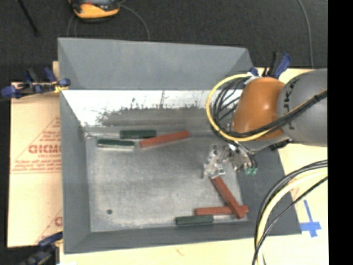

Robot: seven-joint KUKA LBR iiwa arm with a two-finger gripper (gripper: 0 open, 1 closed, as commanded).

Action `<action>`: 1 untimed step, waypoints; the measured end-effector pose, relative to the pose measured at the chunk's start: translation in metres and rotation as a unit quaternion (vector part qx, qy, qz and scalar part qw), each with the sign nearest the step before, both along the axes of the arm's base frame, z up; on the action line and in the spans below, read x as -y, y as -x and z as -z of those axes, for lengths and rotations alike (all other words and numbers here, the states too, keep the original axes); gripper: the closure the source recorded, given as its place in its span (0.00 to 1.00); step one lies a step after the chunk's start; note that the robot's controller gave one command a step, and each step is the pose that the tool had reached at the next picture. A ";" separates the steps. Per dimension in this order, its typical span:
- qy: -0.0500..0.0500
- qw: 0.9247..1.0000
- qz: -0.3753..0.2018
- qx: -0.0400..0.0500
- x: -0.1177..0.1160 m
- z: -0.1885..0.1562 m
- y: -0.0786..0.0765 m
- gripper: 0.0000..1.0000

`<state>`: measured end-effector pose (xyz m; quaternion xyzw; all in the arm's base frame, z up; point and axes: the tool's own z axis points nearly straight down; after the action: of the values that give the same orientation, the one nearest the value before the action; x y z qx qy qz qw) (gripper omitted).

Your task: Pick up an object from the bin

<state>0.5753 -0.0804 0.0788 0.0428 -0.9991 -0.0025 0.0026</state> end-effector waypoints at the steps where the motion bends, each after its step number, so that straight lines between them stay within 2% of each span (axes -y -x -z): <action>1: 0.004 0.995 0.100 0.008 0.072 -0.054 -0.011 0.00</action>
Offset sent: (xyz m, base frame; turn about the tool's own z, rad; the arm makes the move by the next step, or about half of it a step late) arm 0.0000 0.0000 0.0000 0.0000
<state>0.5859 -0.1522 0.1327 -0.0575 -0.9983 0.0021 -0.0053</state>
